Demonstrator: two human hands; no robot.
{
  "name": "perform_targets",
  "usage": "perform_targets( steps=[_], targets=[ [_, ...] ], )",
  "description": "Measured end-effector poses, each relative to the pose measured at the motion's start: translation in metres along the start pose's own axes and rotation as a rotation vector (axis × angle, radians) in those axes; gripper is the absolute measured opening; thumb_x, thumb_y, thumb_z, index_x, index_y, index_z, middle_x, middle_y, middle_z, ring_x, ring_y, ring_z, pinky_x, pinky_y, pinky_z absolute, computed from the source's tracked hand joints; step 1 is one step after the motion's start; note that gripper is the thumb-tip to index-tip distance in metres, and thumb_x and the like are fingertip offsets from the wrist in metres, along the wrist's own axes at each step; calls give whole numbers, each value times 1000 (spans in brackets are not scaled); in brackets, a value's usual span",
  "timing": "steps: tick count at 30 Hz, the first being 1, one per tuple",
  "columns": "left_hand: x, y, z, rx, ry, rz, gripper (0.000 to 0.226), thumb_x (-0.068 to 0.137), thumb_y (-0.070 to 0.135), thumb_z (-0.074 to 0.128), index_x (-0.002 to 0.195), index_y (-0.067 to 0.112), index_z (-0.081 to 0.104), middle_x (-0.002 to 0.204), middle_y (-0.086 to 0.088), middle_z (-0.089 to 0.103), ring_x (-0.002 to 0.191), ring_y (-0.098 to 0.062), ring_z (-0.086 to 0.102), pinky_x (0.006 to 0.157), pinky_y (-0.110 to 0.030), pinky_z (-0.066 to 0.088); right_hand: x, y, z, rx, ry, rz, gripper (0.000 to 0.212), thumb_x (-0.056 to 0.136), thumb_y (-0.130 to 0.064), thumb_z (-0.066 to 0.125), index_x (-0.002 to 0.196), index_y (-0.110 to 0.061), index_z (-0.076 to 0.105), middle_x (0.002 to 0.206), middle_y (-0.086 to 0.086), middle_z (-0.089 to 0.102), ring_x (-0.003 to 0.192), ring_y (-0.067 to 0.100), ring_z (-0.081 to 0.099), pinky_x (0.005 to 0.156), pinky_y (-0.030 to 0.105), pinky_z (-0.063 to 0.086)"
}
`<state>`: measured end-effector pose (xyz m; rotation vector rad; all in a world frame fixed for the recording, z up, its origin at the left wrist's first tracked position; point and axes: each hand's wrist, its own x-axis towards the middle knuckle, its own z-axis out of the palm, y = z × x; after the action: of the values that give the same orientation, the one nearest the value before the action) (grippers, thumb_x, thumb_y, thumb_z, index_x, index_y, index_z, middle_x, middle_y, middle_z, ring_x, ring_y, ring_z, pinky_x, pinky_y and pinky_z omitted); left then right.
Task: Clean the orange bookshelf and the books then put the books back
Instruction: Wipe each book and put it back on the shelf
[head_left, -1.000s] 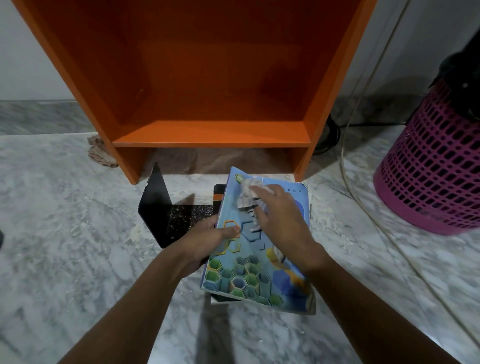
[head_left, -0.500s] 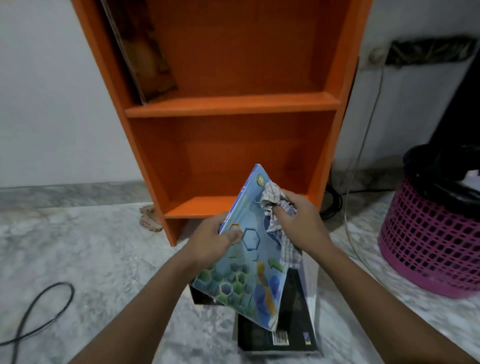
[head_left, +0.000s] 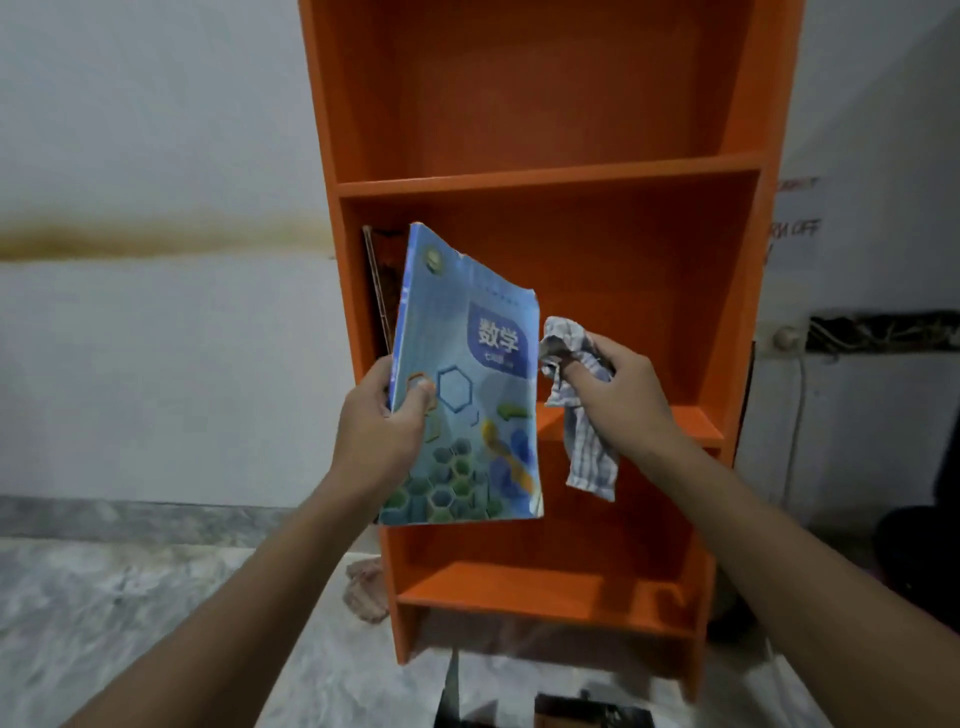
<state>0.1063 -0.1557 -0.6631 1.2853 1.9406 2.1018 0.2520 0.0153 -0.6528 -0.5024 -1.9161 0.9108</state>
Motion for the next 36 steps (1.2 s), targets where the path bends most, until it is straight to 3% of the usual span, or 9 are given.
perform_targets(
  steps=[5, 9, 11, 15, 19, 22, 25, 31, 36],
  targets=[
    [39, -13, 20, 68, 194, 141, 21, 101, 31, 49, 121, 27, 49, 111, 8, 62, 98, -14, 65, 60, -19, 58, 38, -9, -1, 55, -20, 40, 29, 99, -26, 56, 128, -29, 60, 107, -11, 69, 95, 8, 66, 77, 27, 51],
    [72, -50, 44, 87, 298, 186, 27, 101, 27, 47, 128, 26, 46, 118, 4, 59, 110, -18, 61, 73, -31, 62, 66, -5, 8, 36, -54, 34, 31, 98, -28, 57, 129, -29, 60, 117, -6, 68, 107, 14, 64, 95, 42, 52],
    [92, -71, 57, 113, 337, 186, 36, 100, 24, 48, 136, 21, 44, 123, -2, 58, 115, -20, 59, 77, -36, 62, 80, -1, 12, 25, -81, 31, 31, 97, -29, 57, 128, -28, 61, 114, -7, 68, 104, 14, 65, 95, 44, 52],
    [138, -106, 79, 126, 372, 201, 50, 96, 4, 50, 144, 16, 41, 132, -9, 54, 125, -25, 52, 82, -16, 54, 105, 9, 20, 41, -100, 8, 26, 98, -29, 56, 123, -30, 62, 101, -11, 70, 88, 9, 68, 79, 32, 55],
    [176, -141, 90, 210, 442, 186, 59, 92, -1, 49, 146, 19, 37, 133, -5, 51, 124, -18, 48, 92, -44, 56, 130, 18, 24, 84, -134, -15, 15, 97, -27, 57, 99, -41, 64, 89, -12, 72, 79, 4, 69, 71, 26, 54],
    [191, -161, 89, 299, 454, 163, 68, 88, -4, 51, 148, 23, 31, 128, -2, 48, 117, -13, 46, 88, -47, 56, 141, 19, 27, 112, -138, -25, 19, 97, -25, 57, 95, -43, 63, 87, -14, 72, 75, 1, 69, 66, 22, 51],
    [198, -167, 90, 374, 436, 90, 72, 89, -3, 51, 150, 23, 23, 133, -7, 46, 120, -24, 50, 82, -47, 58, 147, 25, 32, 118, -152, -22, 18, 97, -25, 57, 104, -40, 64, 87, -13, 73, 75, 2, 69, 65, 20, 49],
    [202, -163, 86, 328, 497, -167, 35, 95, 7, 48, 130, 12, 46, 121, -11, 59, 112, -29, 59, 82, -46, 59, 143, 38, 46, 110, -167, 5, 21, 97, -23, 57, 106, -41, 61, 89, -13, 72, 76, 0, 69, 63, 18, 48],
    [193, -157, 77, 385, 548, -223, 18, 97, 15, 52, 110, 10, 63, 102, -11, 68, 89, -28, 68, 75, -44, 60, 140, 43, 59, 158, -152, 81, 20, 97, -22, 58, 96, -41, 63, 87, -11, 73, 76, 4, 70, 62, 18, 51]
  ],
)
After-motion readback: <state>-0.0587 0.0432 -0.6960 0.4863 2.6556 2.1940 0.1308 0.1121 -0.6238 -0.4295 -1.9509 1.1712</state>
